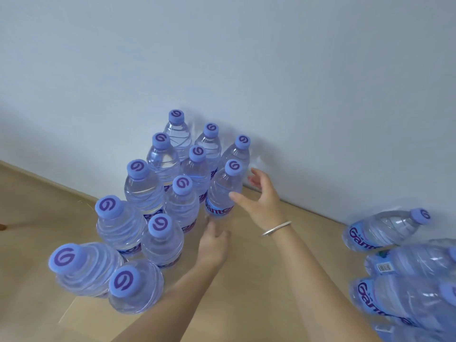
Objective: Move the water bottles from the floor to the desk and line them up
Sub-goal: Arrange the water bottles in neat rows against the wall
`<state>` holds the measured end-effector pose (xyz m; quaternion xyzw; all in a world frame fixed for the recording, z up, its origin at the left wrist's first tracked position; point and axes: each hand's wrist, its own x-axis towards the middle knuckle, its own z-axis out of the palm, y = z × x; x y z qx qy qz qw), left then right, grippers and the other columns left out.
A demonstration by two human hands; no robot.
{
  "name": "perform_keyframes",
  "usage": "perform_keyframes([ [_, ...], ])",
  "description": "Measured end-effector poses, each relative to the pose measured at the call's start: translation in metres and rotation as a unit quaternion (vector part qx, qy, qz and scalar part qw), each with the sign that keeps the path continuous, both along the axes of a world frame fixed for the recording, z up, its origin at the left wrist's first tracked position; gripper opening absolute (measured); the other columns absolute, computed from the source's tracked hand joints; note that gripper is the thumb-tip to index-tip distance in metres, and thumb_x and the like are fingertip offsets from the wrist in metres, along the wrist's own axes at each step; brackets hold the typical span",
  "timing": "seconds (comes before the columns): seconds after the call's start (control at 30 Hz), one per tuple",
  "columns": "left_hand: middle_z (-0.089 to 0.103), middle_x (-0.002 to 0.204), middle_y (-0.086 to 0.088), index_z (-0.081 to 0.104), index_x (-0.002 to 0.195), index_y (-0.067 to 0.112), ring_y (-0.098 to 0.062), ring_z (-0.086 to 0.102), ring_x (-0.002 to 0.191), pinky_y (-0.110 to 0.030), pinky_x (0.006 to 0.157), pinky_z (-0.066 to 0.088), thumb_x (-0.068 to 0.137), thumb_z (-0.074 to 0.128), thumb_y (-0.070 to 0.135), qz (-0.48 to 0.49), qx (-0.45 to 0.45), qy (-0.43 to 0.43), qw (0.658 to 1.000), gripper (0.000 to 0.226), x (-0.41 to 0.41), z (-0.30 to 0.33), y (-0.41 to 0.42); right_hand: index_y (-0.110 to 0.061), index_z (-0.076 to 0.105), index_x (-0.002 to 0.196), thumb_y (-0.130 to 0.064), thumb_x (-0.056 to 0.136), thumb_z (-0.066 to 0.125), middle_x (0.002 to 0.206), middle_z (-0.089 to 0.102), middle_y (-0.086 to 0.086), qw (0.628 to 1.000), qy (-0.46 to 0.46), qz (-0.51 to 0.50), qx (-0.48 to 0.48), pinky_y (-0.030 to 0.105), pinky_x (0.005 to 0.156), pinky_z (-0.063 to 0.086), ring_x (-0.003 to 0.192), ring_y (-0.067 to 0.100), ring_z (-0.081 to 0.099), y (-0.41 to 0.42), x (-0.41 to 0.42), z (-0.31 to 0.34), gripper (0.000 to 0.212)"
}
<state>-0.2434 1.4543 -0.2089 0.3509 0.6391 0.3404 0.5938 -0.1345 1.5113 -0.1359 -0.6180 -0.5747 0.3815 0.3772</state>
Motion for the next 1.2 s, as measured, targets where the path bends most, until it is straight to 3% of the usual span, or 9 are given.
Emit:
perform_keyframes([
  [0.13, 0.011, 0.158, 0.001, 0.005, 0.151, 0.015, -0.014, 0.021, 0.143, -0.022, 0.11, 0.019, 0.095, 0.043, 0.015, -0.093, -0.008, 0.061, 0.994, 0.068, 0.009, 0.009, -0.021, -0.005, 0.056, 0.117, -0.023, 0.076, 0.066, 0.117, 0.056, 0.006, 0.961, -0.018, -0.251, 0.112, 0.036, 0.101, 0.041, 0.105, 0.014, 0.051, -0.014, 0.073, 0.017, 0.046],
  [0.27, 0.019, 0.156, 0.001, 0.01, 0.151, 0.014, -0.015, 0.044, 0.119, -0.015, 0.093, 0.029, 0.095, 0.045, 0.016, -0.173, 0.021, 0.125, 0.977, 0.066, 0.025, 0.016, -0.034, -0.001, 0.047, 0.123, -0.022, 0.076, 0.059, 0.126, 0.047, 0.015, 0.881, -0.033, -0.459, 0.111, 0.018, 0.088, 0.03, 0.114, 0.027, 0.045, -0.031, 0.149, 0.035, 0.052],
  [0.33, 0.019, 0.157, -0.003, 0.014, 0.15, 0.01, -0.015, 0.04, 0.129, -0.016, 0.101, 0.026, 0.094, 0.048, 0.015, -0.214, 0.05, 0.144, 0.965, 0.066, 0.036, 0.018, -0.036, -0.005, 0.045, 0.107, -0.024, 0.072, 0.059, 0.105, 0.044, 0.008, 0.868, -0.052, -0.485, 0.094, 0.022, 0.08, 0.032, 0.092, 0.023, 0.042, -0.035, 0.171, 0.037, 0.043],
  [0.4, 0.019, 0.156, -0.006, 0.017, 0.149, 0.006, -0.016, 0.026, 0.141, -0.02, 0.112, 0.019, 0.092, 0.051, 0.014, -0.258, 0.082, 0.156, 0.95, 0.067, 0.047, 0.02, -0.035, -0.002, 0.047, 0.108, -0.017, 0.075, 0.062, 0.1, 0.039, 0.005, 0.863, -0.062, -0.493, 0.095, 0.025, 0.081, 0.035, 0.087, 0.019, 0.038, -0.036, 0.181, 0.037, 0.04],
  [0.5, 0.023, 0.155, -0.006, 0.02, 0.148, 0.006, -0.016, 0.025, 0.142, -0.023, 0.114, 0.019, 0.091, 0.053, 0.014, -0.287, 0.116, 0.178, 0.934, 0.067, 0.056, 0.022, -0.034, 0.007, 0.05, 0.108, 0.0, 0.073, 0.064, 0.103, 0.049, 0.018, 0.819, -0.084, -0.544, 0.159, 0.02, 0.081, 0.028, 0.105, 0.031, 0.045, -0.037, 0.194, 0.038, 0.038],
  [0.6, 0.028, 0.153, -0.005, 0.024, 0.148, 0.008, -0.016, 0.03, 0.139, -0.025, 0.113, 0.023, 0.09, 0.055, 0.014, -0.281, 0.133, 0.193, 0.931, 0.065, 0.054, 0.022, -0.033, 0.006, 0.047, 0.116, 0.0, 0.07, 0.066, 0.12, 0.049, 0.022, 0.796, -0.097, -0.58, 0.145, 0.026, 0.092, 0.025, 0.119, 0.034, 0.038, -0.036, 0.206, 0.035, 0.05],
  [0.77, 0.035, 0.147, -0.006, 0.03, 0.145, 0.009, -0.017, 0.039, 0.132, -0.027, 0.108, 0.032, 0.09, 0.057, 0.013, -0.261, 0.118, 0.19, 0.939, 0.062, 0.046, 0.016, -0.035, 0.0, 0.039, 0.129, -0.011, 0.075, 0.072, 0.13, 0.046, 0.02, 0.837, -0.073, -0.541, 0.021, 0.039, 0.099, 0.035, 0.123, 0.036, 0.043, -0.035, 0.229, 0.01, 0.065],
  [1.0, 0.04, 0.144, 0.0, 0.031, 0.145, 0.014, -0.012, 0.045, 0.124, -0.02, 0.096, 0.036, 0.088, 0.059, 0.018, -0.254, 0.115, 0.188, 0.942, 0.063, 0.042, 0.011, -0.039, 0.001, 0.046, 0.111, -0.02, 0.074, 0.076, 0.114, 0.053, 0.019, 0.86, -0.11, -0.496, 0.043, 0.039, 0.077, 0.042, 0.105, 0.037, 0.053, -0.051, 0.22, 0.011, 0.053],
  [1.2, 0.042, 0.14, 0.01, 0.028, 0.146, 0.024, -0.005, 0.043, 0.124, -0.017, 0.093, 0.036, 0.078, 0.074, 0.031, -0.28, 0.149, 0.146, 0.937, 0.082, 0.037, 0.03, -0.041, -0.013, 0.048, 0.095, -0.026, 0.066, 0.082, 0.092, 0.053, 0.002, 0.901, -0.016, -0.426, 0.083, 0.03, 0.073, 0.038, 0.085, 0.023, 0.054, -0.083, 0.159, 0.057, 0.046],
])
